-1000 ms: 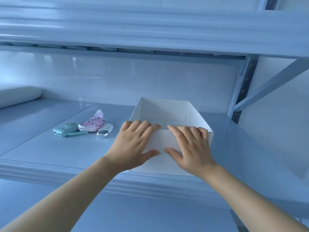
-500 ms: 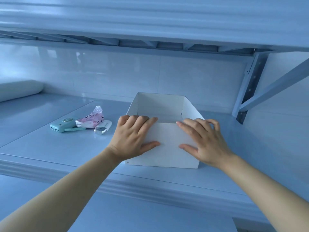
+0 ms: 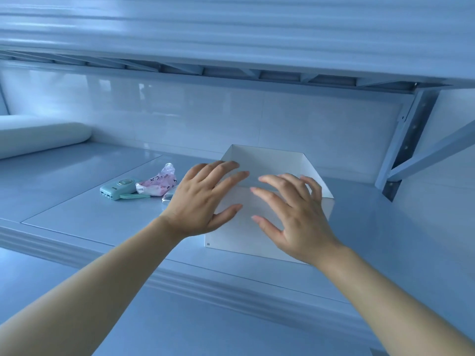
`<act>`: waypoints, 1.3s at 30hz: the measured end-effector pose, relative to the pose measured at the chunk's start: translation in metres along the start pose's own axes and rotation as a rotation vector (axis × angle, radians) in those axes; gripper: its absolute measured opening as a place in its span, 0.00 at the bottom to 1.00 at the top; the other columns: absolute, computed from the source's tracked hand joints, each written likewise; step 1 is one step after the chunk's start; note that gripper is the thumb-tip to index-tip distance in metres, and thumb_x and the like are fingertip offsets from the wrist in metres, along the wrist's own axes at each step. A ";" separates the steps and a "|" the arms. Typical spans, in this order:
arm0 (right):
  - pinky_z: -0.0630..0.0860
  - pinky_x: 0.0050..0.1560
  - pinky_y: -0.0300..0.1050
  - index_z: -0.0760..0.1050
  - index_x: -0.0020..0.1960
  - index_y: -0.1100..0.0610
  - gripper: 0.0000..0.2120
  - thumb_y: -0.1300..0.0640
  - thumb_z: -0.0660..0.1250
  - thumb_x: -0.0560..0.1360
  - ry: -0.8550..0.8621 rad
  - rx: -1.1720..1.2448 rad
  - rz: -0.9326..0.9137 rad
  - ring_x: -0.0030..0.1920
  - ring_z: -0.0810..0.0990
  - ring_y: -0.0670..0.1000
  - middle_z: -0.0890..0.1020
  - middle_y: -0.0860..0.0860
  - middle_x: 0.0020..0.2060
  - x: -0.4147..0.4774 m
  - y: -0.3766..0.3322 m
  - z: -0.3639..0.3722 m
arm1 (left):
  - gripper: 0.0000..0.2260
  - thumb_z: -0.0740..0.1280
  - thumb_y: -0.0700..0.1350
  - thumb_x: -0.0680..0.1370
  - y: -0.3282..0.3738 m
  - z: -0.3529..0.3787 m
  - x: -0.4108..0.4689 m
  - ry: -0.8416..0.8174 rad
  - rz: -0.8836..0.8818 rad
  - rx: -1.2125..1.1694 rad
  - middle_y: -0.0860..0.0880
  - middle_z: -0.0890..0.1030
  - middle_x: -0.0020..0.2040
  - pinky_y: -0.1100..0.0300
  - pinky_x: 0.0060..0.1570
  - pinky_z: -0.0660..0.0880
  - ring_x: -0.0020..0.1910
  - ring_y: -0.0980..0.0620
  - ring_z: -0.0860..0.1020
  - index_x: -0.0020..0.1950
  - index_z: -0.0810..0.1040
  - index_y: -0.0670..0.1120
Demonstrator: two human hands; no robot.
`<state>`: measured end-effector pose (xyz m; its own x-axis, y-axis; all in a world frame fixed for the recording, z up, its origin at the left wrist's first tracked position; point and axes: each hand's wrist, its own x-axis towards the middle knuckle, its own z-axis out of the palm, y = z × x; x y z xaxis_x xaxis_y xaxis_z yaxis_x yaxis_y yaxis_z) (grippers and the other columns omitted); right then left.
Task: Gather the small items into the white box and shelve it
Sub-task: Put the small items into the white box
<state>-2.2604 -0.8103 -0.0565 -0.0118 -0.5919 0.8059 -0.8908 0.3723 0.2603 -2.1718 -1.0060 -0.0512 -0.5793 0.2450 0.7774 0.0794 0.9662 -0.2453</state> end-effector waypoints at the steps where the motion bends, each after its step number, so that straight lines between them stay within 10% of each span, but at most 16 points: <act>1: 0.59 0.63 0.55 0.74 0.60 0.52 0.17 0.46 0.62 0.74 -0.008 0.025 -0.013 0.61 0.69 0.53 0.76 0.50 0.60 0.006 -0.007 0.001 | 0.22 0.58 0.56 0.76 -0.005 -0.007 -0.003 -0.015 -0.013 0.002 0.45 0.74 0.63 0.52 0.56 0.66 0.60 0.45 0.72 0.67 0.70 0.47; 20: 0.73 0.51 0.52 0.75 0.58 0.56 0.16 0.55 0.66 0.72 -0.261 0.328 -0.045 0.59 0.72 0.57 0.76 0.55 0.57 0.106 -0.130 0.134 | 0.18 0.57 0.54 0.76 -0.148 -0.045 -0.117 -0.199 -0.246 0.029 0.50 0.77 0.54 0.56 0.50 0.68 0.51 0.49 0.74 0.63 0.71 0.49; 39: 0.70 0.54 0.50 0.71 0.61 0.48 0.15 0.50 0.61 0.75 -0.422 0.239 0.569 0.61 0.67 0.52 0.69 0.46 0.63 0.143 -0.133 0.268 | 0.18 0.66 0.50 0.72 -0.277 0.059 -0.113 -0.407 -0.074 -0.311 0.51 0.76 0.57 0.54 0.53 0.70 0.52 0.49 0.75 0.61 0.73 0.49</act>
<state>-2.2654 -1.1364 -0.1183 -0.6307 -0.5962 0.4968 -0.7691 0.5656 -0.2978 -2.1759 -1.3062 -0.1051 -0.8563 0.1836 0.4827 0.2279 0.9731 0.0341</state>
